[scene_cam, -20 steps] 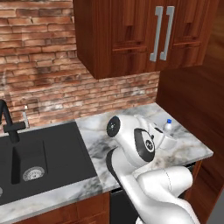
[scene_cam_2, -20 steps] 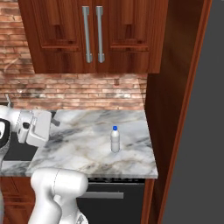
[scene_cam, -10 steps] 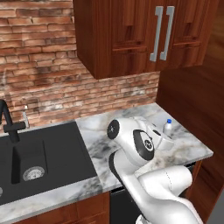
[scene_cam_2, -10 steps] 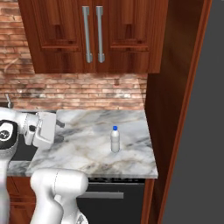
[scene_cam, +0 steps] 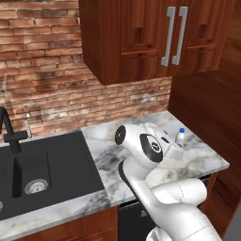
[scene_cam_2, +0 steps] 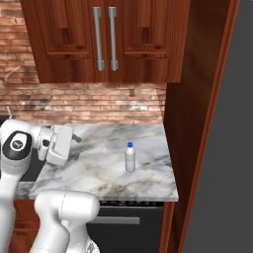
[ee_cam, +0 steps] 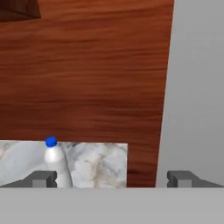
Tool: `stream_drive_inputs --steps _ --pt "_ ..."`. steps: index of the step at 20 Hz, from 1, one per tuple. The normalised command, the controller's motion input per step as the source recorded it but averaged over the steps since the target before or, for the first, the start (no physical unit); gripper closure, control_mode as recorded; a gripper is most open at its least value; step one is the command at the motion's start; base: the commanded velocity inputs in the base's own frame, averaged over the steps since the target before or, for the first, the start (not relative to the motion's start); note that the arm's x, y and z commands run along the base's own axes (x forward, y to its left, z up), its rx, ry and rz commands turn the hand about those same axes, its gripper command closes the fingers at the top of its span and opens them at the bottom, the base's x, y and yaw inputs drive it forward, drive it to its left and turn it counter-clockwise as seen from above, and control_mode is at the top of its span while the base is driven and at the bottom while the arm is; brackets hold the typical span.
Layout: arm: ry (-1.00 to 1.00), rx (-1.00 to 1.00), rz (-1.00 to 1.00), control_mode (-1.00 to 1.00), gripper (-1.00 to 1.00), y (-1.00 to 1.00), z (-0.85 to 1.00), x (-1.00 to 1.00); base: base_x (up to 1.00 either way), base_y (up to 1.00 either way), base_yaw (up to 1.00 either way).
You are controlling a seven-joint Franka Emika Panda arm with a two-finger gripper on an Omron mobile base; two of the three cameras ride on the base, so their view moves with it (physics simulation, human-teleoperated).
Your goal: Take the bottled waters from the counter and place them in the freezer to freeze. Close the freezer door after placing the bottles.
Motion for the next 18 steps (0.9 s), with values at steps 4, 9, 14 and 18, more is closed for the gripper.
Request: stream_drive_inputs --steps 4,9,14,18 --pt "0.00 0.00 -0.09 -1.00 -1.00 -0.04 -0.08 0.41 0.00 0.00 0.00" --pt "0.00 0.00 -0.09 -1.00 -1.00 -0.01 -0.17 0.40 0.00 0.00 0.00" --pt "0.00 0.00 -0.08 -1.00 -1.00 -0.01 -0.27 0.34 0.00 0.00 0.00" --pt "0.00 0.00 -0.07 -1.00 -1.00 -0.02 -0.23 0.34 0.00 0.00 0.00"
